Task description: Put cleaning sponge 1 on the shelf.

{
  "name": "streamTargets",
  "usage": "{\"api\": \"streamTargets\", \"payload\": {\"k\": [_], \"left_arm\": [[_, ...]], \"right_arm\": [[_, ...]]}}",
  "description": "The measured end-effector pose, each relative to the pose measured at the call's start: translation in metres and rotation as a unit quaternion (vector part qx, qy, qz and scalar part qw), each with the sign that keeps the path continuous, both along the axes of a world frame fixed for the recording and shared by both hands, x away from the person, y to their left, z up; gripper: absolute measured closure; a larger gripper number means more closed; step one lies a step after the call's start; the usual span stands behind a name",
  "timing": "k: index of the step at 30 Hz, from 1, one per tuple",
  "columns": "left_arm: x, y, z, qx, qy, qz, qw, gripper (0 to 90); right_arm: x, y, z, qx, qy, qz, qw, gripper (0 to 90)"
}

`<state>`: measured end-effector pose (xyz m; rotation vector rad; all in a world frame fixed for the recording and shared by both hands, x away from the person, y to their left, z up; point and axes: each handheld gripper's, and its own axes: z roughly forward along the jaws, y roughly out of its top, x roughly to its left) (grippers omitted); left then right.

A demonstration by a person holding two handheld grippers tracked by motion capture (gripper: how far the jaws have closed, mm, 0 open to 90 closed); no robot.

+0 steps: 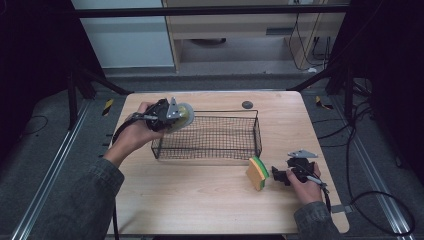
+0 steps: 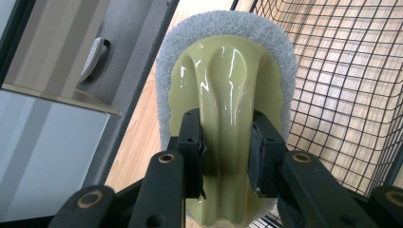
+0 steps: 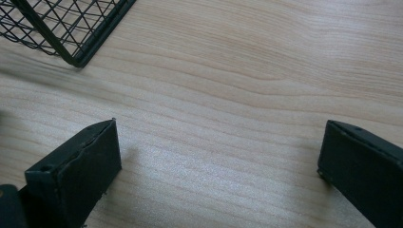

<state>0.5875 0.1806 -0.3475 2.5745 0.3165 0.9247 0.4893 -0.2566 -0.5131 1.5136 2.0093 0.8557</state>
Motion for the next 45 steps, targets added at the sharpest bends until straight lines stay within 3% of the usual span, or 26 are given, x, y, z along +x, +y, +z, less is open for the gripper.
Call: {"api": "streamTargets", "payload": {"k": [21,32,35,45], "left_arm": [[0.002,0.000,-0.009,0.001,0.010,-0.006,0.9999,70.0],[0.002,-0.001,-0.017,0.012,0.022,-0.020,0.9995,70.0],[0.001,-0.002,-0.018,0.025,0.027,-0.021,0.9991,70.0],[0.000,0.002,-0.029,0.033,0.041,-0.020,0.9984,70.0]], "right_arm": [[0.000,0.000,0.000,0.001,0.000,-0.001,1.0000,0.7],[0.000,0.000,0.000,0.001,0.000,-0.001,1.0000,0.7],[0.000,0.001,0.000,0.001,0.000,-0.002,1.0000,0.7],[0.000,0.000,0.000,0.001,0.000,-0.002,1.0000,0.7]]}}
